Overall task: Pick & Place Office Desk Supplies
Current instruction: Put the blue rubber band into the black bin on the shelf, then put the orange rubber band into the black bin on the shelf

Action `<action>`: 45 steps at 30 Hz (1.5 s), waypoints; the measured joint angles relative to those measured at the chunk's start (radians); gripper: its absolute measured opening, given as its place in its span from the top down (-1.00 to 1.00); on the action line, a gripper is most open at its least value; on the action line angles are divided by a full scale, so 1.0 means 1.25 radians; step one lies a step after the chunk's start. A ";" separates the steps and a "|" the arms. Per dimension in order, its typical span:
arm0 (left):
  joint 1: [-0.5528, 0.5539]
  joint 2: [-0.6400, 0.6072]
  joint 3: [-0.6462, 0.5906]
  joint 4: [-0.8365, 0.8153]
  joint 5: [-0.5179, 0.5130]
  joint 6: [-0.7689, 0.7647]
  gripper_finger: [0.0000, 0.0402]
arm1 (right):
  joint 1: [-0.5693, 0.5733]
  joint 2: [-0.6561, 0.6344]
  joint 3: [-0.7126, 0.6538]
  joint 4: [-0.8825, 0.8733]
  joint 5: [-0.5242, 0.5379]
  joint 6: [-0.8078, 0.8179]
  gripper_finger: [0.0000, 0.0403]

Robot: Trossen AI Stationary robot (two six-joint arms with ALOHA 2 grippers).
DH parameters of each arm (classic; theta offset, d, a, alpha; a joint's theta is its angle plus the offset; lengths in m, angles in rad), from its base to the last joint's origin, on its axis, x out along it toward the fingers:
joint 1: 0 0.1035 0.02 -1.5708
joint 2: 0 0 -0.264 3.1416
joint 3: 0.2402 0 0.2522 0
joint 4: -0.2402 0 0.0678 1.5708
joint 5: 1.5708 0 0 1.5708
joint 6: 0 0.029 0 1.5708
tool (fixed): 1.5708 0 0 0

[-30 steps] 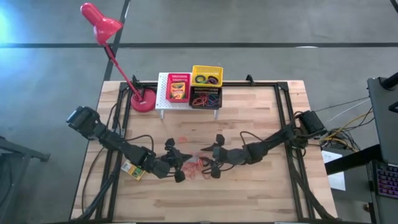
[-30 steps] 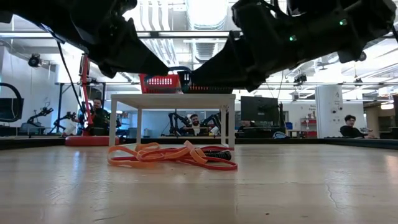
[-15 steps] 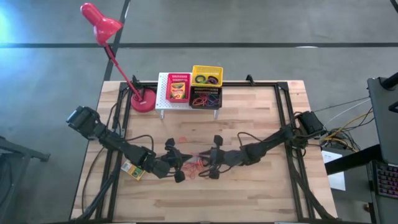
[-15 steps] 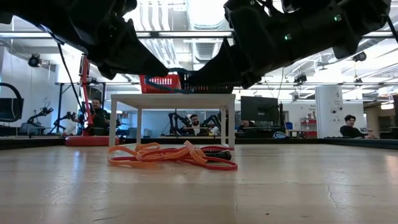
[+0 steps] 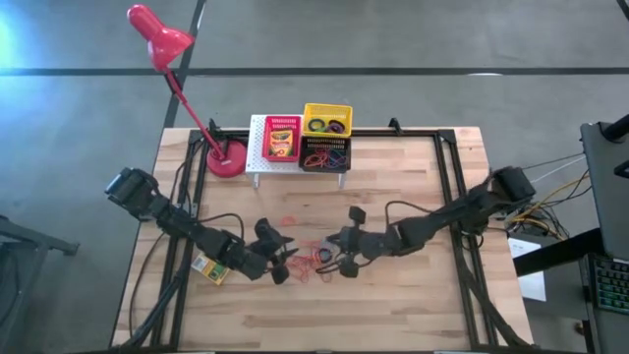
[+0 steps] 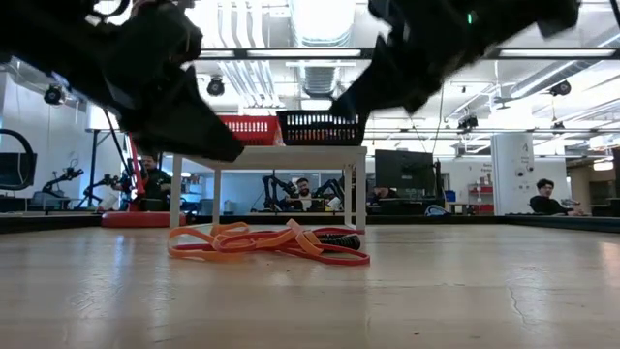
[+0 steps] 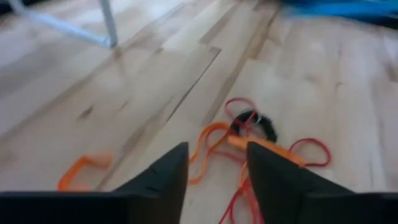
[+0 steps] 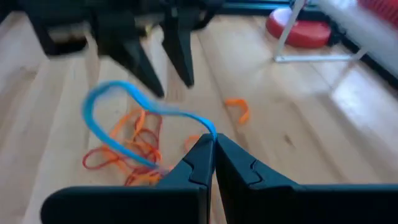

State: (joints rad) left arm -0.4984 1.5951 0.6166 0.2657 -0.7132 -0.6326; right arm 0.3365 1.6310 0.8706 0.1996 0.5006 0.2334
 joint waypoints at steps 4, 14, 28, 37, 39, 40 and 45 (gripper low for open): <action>0.000 0.000 -0.027 0.005 0.000 -0.071 0.00 | -0.031 -0.060 0.067 -0.103 0.004 -0.036 0.95; 0.000 0.011 -0.027 0.010 0.000 -0.081 -0.04 | -0.258 -0.062 0.293 -0.283 0.000 -0.187 0.95; 0.000 0.015 -0.027 0.027 0.000 -0.081 0.03 | -0.481 0.029 0.409 -0.456 -0.151 -0.133 0.75; -0.001 0.015 -0.027 0.028 0.000 -0.084 0.03 | -0.494 -0.004 0.400 -0.535 -0.150 -0.138 0.24; -0.001 0.015 -0.027 0.029 0.000 -0.085 0.03 | -0.486 -0.022 0.400 -0.556 -0.150 -0.142 0.17; -0.001 0.015 -0.027 0.029 0.000 -0.085 0.04 | -0.478 -0.034 0.400 -0.560 -0.149 -0.142 0.14; -0.001 0.015 -0.027 0.030 0.000 -0.087 0.04 | -0.388 -0.110 0.379 -0.554 -0.147 -0.144 0.13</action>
State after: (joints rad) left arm -0.4995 1.6142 0.5831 0.3027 -0.7136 -0.7418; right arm -0.1490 1.4929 1.3447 -0.4924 0.3164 0.0528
